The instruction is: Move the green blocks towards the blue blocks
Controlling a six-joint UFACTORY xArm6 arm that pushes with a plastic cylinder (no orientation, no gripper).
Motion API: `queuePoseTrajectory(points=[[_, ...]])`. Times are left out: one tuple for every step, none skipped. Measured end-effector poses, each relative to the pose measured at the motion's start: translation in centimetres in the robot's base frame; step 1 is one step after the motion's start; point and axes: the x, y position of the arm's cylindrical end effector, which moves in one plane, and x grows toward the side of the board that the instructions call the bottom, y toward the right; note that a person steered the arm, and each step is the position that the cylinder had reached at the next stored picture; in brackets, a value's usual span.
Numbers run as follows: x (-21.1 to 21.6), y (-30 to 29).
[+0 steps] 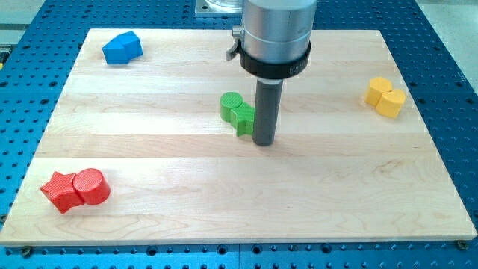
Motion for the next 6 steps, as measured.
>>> queuePoseTrajectory(points=[[-2.7, -1.8], [-4.6, -3.7], [-6.7, -5.4], [-8.6, -7.8], [-9.7, -11.4], [-10.4, -14.3]])
